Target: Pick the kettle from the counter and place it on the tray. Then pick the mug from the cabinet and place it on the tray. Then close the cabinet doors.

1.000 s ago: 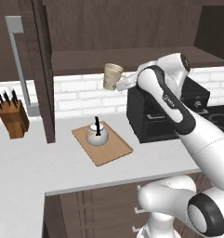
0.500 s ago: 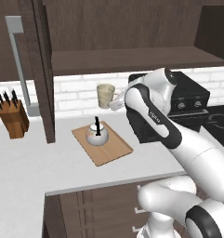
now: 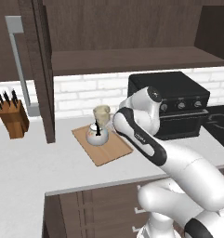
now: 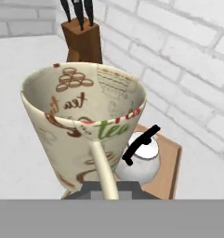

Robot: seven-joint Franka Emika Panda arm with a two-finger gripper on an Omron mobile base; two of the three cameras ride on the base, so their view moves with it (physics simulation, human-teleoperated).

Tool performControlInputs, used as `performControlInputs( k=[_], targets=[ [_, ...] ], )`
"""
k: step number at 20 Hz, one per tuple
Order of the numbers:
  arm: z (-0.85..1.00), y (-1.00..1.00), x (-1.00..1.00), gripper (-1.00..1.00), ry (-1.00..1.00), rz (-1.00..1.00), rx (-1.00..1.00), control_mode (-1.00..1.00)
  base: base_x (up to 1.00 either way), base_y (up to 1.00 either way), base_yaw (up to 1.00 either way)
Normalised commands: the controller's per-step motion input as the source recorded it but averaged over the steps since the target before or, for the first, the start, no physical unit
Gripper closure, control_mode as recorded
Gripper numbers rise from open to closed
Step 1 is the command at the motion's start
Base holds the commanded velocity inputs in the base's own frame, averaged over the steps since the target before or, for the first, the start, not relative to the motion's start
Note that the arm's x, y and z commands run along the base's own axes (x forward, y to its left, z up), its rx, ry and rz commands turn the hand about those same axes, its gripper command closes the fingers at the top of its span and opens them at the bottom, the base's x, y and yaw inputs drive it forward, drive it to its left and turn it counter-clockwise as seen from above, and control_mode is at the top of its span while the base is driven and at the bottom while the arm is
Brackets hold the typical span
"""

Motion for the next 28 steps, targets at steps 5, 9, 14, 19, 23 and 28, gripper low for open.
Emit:
performControlInputs(
  k=[5, 9, 14, 19, 23, 28],
  targets=[
    [-0.89, 0.00, 0.00, 1.00, 0.00, 0.00, -0.06, -1.00, 0.00, 0.00, 0.00],
    [-0.83, 0.00, 0.00, 1.00, 0.00, 0.00, 0.00, -1.00, 0.00, 0.00, 0.00],
    [-0.48, -0.05, 0.15, 1.00, 0.02, 0.00, 0.01, -1.00, 0.00, 0.00, 0.00],
    [-0.24, -0.02, 0.28, 1.00, 0.03, 0.00, 0.06, -1.00, 0.00, 0.00, 0.00],
    [-0.27, 0.00, 0.20, 1.00, 0.00, 0.00, 0.02, -1.00, 0.00, 0.00, 0.00],
    [-0.34, 0.00, 0.05, 1.00, 0.03, 0.00, 0.00, -1.00, 0.00, 0.00, 0.00]
  ],
)
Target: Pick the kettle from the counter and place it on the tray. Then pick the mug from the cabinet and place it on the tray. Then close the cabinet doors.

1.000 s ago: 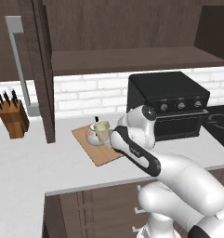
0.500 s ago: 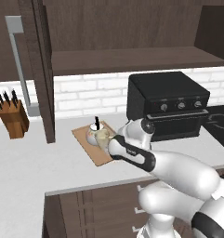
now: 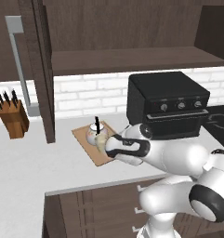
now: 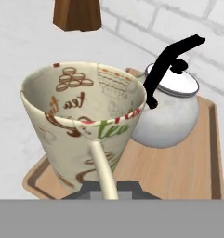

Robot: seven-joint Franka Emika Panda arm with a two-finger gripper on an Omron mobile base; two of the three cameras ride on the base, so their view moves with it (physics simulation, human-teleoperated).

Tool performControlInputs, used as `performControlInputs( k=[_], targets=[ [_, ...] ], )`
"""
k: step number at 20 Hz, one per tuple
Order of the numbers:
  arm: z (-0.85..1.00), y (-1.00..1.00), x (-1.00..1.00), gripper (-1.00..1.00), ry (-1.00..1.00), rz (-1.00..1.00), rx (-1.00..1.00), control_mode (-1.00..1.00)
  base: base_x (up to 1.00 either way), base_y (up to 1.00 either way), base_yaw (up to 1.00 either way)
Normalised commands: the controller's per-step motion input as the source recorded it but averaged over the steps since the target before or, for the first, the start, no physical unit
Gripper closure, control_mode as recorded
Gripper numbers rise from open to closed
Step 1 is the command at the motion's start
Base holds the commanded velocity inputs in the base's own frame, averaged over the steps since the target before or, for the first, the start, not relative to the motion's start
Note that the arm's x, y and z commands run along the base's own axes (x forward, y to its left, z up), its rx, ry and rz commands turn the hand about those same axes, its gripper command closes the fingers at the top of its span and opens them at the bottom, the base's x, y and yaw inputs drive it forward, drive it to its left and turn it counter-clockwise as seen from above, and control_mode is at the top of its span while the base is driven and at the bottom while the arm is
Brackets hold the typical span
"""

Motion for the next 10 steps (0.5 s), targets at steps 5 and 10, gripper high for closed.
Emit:
performControlInputs(
  k=[5, 10],
  targets=[
    [-0.19, 0.00, 0.04, 1.00, 0.05, 0.00, 0.04, -1.00, 0.00, 0.00, 0.00],
    [-0.19, 0.00, 0.09, 1.00, 0.05, 0.00, 0.04, -1.00, 0.00, 0.00, 0.00]
  ],
)
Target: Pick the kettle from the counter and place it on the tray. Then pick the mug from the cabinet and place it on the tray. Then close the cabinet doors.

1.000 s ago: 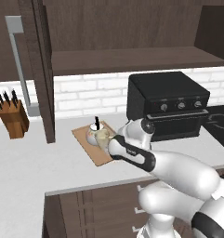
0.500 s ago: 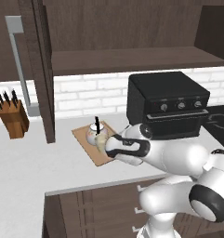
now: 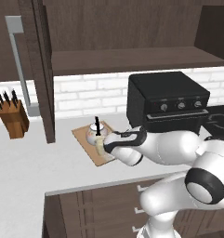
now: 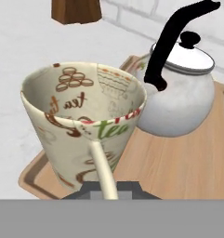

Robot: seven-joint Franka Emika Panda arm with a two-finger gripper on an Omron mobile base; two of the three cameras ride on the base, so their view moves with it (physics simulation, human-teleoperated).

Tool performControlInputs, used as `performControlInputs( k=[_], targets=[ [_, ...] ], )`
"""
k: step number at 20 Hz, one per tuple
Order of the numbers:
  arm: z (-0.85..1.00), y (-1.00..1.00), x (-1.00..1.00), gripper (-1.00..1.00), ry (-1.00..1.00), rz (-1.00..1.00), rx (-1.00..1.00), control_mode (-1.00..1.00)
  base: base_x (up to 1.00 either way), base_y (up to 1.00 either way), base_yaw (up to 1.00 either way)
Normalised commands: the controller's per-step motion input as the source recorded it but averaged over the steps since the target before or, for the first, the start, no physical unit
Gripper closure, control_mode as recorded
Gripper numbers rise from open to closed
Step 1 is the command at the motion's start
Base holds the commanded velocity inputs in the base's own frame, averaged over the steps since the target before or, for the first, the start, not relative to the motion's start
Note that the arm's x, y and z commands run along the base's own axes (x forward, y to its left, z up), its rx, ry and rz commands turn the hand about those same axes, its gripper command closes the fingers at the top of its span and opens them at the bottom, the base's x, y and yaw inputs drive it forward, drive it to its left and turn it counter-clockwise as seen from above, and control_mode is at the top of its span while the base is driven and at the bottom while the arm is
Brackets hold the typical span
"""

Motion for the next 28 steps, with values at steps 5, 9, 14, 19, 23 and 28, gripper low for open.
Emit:
performControlInputs(
  k=[5, 9, 14, 19, 23, 28],
  targets=[
    [-0.23, 0.00, 0.08, 1.00, 0.03, 0.00, 0.03, -1.00, 0.00, 0.00, 0.00],
    [-0.20, 0.00, 0.05, 1.00, 0.02, 0.00, 0.03, -1.00, 0.00, 0.00, 0.00],
    [-0.17, 0.00, 0.03, 1.00, 0.00, 0.00, 0.03, -1.00, 0.00, 0.00, 0.00],
    [-0.16, 0.00, 0.06, 1.00, 0.00, 0.00, 0.02, -1.00, 0.00, 0.00, 0.00],
    [-0.10, 0.00, 0.06, 1.00, 0.02, 0.00, 0.02, -1.00, 0.00, 0.00, 0.00],
    [0.00, 0.00, 0.00, -1.00, 0.03, 0.00, 0.01, -1.00, 0.00, 0.00, 0.00]
  ],
)
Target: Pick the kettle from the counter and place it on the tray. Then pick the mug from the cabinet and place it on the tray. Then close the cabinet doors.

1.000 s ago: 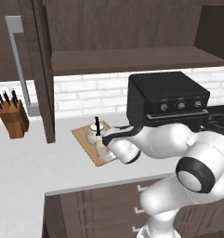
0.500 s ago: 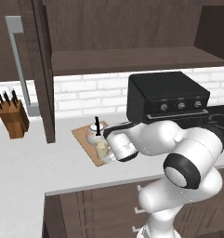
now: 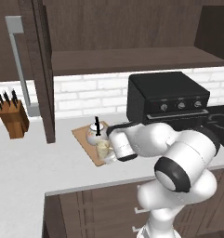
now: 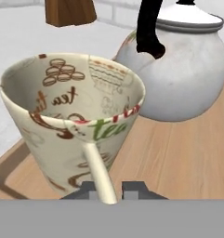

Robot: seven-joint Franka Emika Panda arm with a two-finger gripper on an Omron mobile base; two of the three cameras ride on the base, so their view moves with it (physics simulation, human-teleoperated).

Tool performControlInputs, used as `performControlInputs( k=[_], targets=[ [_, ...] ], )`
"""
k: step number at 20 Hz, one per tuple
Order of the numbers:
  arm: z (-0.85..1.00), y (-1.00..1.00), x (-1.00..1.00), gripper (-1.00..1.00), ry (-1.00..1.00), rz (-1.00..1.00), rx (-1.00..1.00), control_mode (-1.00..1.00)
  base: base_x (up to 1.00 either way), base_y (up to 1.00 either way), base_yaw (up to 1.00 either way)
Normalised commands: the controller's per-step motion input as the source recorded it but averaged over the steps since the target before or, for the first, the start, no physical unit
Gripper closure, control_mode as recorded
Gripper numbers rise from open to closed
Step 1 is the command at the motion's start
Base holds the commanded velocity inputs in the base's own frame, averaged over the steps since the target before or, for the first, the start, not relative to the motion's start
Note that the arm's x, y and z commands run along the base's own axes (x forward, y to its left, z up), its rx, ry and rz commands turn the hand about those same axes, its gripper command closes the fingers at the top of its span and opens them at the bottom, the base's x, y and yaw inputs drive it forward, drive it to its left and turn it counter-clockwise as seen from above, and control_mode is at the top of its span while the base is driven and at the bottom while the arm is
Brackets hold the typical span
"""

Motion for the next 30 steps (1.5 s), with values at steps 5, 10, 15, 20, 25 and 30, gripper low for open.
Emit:
performControlInputs(
  k=[5, 10, 15, 20, 25, 30],
  targets=[
    [0.35, 0.00, 0.00, -1.00, 0.01, 0.01, 0.00, -1.00, 0.00, 0.00, 0.00],
    [0.55, 0.00, 0.00, -1.00, 0.01, 0.05, 0.00, -1.00, 0.00, 0.00, 0.00],
    [0.47, 0.00, -0.07, -1.00, 0.15, 0.10, 0.00, -1.00, 0.00, 0.00, 0.00],
    [0.58, 0.00, -0.38, -1.00, 0.19, 0.02, -0.06, -1.00, 0.00, 0.00, 0.00],
    [0.75, -0.01, -0.32, -1.00, 0.25, -0.02, -0.03, -1.00, 0.00, 0.00, 0.00],
    [0.04, -0.07, -0.02, -1.00, 0.09, -0.07, -0.02, -1.00, 0.00, 0.00, 0.00]
  ],
)
